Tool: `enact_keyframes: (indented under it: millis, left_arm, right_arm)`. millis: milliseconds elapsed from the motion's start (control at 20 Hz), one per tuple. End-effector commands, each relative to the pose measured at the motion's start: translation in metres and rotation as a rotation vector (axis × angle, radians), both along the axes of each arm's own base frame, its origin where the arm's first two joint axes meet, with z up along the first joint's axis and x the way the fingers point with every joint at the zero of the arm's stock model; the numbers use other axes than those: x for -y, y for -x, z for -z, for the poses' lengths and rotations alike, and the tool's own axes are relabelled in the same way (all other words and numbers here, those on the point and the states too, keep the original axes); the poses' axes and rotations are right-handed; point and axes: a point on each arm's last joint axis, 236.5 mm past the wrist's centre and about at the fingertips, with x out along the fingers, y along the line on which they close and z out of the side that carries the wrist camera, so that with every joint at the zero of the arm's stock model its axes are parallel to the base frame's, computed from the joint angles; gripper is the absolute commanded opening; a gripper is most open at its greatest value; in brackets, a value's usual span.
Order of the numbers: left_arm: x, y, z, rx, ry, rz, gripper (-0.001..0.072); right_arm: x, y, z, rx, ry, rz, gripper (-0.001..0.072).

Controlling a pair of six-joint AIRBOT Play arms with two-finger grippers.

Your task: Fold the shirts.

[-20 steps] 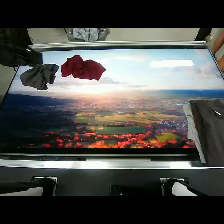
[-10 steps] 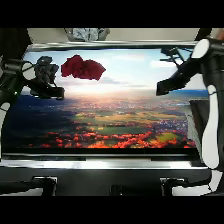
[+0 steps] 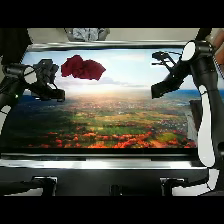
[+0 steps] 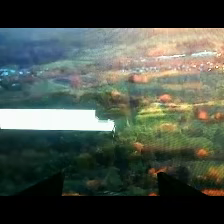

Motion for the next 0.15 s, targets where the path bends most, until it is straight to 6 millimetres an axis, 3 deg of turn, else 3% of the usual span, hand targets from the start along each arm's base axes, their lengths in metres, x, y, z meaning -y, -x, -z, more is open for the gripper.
enact_keyframes:
  millis: [0, 100]
  left_arm:
    - [-0.0001, 0.0000, 0.0004, 0.000, 0.000, -0.001, 0.0710]
    - [-0.0001, 0.0000, 0.0004, 0.000, 0.000, -0.001, 0.0710]
  right_arm:
    - [-0.0014, 0.0003, 0.0003, -0.002, -0.001, -0.004, 0.0700]
    - [-0.0014, 0.0003, 0.0003, -0.002, -0.001, -0.004, 0.0700]
